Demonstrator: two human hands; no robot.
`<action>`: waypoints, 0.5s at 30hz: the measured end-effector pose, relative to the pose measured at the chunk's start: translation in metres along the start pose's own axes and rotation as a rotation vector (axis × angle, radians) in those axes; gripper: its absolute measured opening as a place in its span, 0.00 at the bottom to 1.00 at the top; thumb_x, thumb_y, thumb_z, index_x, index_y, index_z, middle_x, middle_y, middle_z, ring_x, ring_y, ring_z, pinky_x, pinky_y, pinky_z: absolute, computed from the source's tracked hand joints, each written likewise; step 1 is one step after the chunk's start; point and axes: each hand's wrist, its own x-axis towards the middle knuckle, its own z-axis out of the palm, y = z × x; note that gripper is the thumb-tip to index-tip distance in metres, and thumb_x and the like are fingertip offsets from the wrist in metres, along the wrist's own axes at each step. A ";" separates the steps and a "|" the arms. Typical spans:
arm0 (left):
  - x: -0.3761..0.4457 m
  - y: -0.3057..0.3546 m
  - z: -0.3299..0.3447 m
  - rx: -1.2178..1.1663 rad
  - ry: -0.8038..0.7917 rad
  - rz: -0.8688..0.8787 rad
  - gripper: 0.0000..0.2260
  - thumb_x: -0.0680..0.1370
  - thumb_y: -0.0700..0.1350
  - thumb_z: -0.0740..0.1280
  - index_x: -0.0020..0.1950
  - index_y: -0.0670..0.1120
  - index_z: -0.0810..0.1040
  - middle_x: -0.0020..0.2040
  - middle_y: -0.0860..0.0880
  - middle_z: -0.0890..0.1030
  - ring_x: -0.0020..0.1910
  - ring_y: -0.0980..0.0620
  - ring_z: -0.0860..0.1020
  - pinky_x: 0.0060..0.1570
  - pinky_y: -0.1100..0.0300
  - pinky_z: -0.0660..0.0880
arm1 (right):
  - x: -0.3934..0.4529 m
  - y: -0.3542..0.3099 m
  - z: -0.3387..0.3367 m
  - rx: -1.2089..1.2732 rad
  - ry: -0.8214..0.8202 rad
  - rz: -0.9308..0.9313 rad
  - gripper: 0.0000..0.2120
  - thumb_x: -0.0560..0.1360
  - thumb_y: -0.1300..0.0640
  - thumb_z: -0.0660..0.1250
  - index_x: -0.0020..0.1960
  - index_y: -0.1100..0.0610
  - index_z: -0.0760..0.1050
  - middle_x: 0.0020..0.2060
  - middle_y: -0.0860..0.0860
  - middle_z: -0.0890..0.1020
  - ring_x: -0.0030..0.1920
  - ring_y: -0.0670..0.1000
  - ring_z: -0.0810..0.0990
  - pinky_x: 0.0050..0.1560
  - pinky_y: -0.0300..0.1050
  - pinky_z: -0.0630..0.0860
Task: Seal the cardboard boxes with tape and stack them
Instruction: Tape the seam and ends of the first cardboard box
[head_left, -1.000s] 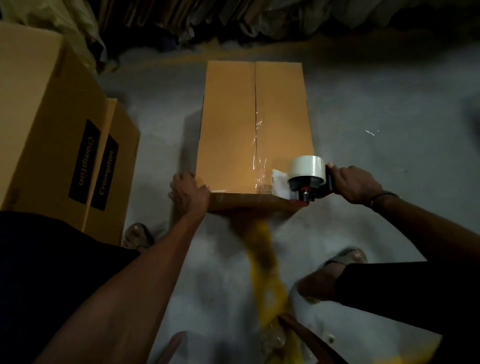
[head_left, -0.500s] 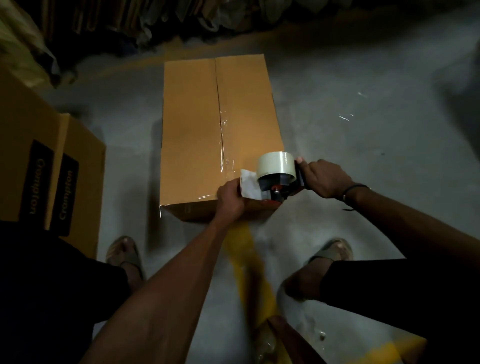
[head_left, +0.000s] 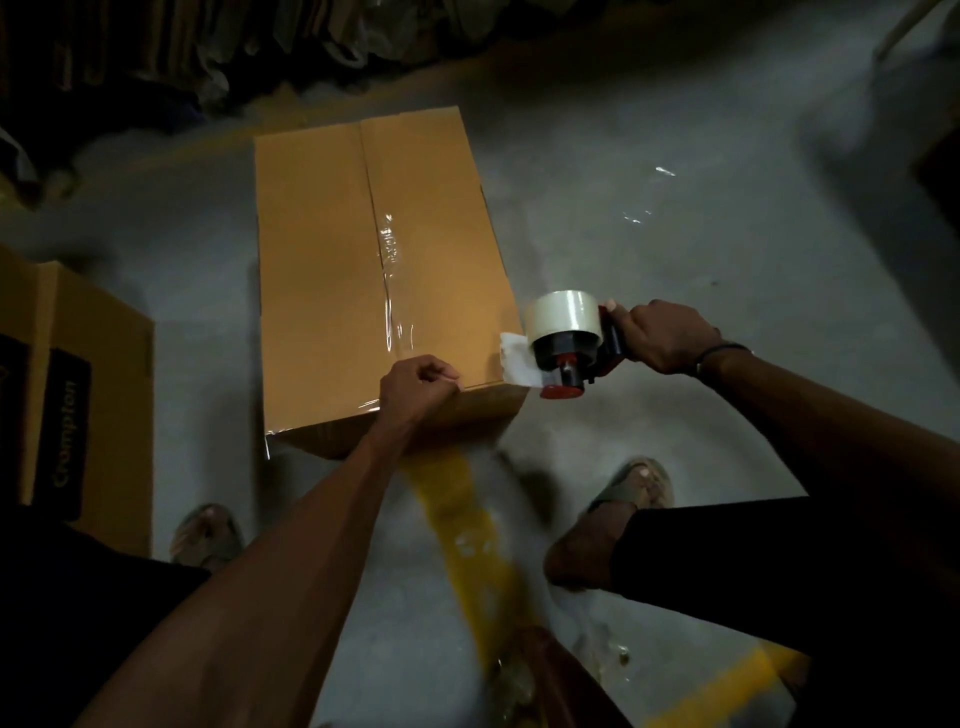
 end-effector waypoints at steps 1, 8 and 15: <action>0.002 0.008 -0.001 -0.006 -0.016 -0.074 0.11 0.68 0.57 0.74 0.43 0.51 0.87 0.42 0.54 0.87 0.47 0.53 0.84 0.57 0.54 0.79 | 0.003 -0.004 0.003 -0.011 -0.004 -0.013 0.42 0.78 0.33 0.32 0.42 0.56 0.79 0.34 0.53 0.77 0.40 0.58 0.79 0.40 0.47 0.67; -0.005 0.099 0.019 -0.261 -0.399 -0.168 0.41 0.61 0.77 0.71 0.64 0.53 0.75 0.55 0.46 0.83 0.51 0.50 0.83 0.50 0.54 0.79 | 0.019 -0.010 -0.003 0.001 -0.051 -0.035 0.32 0.85 0.40 0.41 0.37 0.54 0.73 0.31 0.51 0.74 0.37 0.56 0.75 0.43 0.48 0.70; 0.019 0.115 0.054 -0.312 -0.240 -0.335 0.67 0.49 0.76 0.79 0.79 0.45 0.61 0.70 0.45 0.72 0.58 0.43 0.78 0.49 0.53 0.79 | 0.028 -0.009 -0.005 0.071 -0.098 -0.003 0.33 0.86 0.41 0.41 0.36 0.55 0.75 0.31 0.52 0.77 0.35 0.53 0.76 0.44 0.49 0.73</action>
